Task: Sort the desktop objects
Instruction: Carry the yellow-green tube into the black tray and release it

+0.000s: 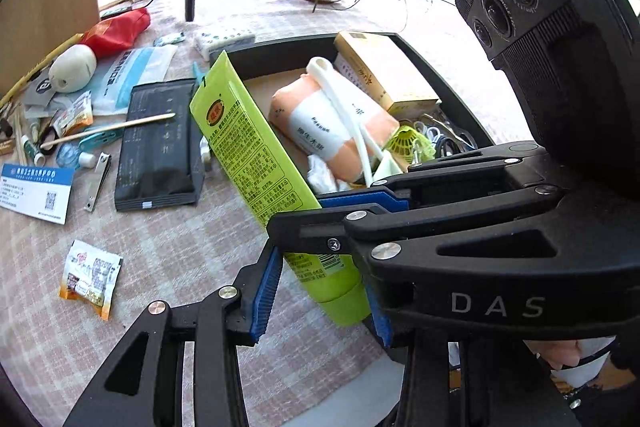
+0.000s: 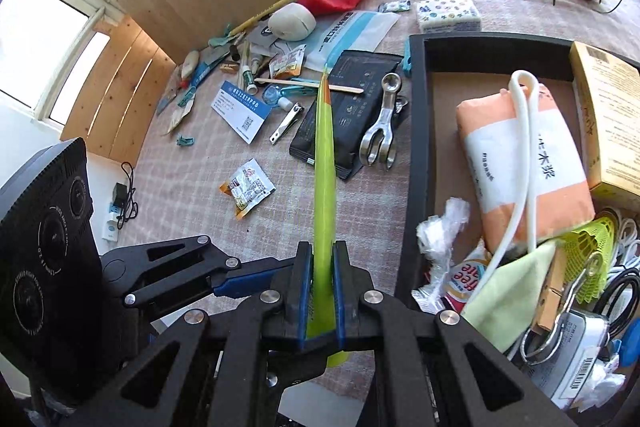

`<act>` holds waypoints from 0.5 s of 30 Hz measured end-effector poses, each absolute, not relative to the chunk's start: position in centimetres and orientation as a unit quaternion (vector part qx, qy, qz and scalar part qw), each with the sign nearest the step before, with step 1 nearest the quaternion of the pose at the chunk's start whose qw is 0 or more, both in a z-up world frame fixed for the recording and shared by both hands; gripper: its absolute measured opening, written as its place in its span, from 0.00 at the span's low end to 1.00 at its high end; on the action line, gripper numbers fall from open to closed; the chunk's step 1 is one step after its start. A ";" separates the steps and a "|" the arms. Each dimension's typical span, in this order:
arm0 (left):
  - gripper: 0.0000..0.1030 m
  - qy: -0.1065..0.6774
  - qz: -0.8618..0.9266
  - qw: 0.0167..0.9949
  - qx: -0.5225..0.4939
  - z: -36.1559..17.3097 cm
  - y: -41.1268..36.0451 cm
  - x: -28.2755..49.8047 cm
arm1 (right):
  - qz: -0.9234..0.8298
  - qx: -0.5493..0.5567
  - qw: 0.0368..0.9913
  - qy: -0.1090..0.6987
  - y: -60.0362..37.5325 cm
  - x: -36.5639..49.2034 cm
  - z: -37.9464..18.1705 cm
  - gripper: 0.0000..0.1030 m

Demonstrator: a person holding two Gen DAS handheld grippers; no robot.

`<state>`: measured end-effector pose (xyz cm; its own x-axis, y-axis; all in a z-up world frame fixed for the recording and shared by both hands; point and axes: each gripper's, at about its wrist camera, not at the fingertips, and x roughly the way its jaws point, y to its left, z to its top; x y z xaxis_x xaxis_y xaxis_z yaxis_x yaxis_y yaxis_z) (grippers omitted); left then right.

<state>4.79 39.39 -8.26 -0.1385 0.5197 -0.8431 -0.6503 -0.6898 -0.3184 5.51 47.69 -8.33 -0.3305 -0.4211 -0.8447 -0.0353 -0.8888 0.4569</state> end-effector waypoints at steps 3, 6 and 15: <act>0.42 0.081 0.743 0.419 -0.515 -7.0 42.7 4.9 | -0.801 0.553 0.094 -0.210 50.8 7.0 -6.9 0.09; 0.42 0.104 0.735 0.443 -0.502 -6.0 46.4 5.4 | -0.808 0.541 0.065 -0.222 54.0 8.5 -5.9 0.09; 0.42 0.162 0.717 0.492 -0.467 -3.9 54.8 7.9 | -0.822 0.511 -0.008 -0.251 60.8 12.9 -3.9 0.09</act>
<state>7.87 54.83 -3.93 -0.0804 0.5537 -0.8288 -0.8559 -0.4645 -0.2274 12.86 60.76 -3.92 -0.4781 -0.2425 -0.8442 -0.2694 -0.8743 0.4037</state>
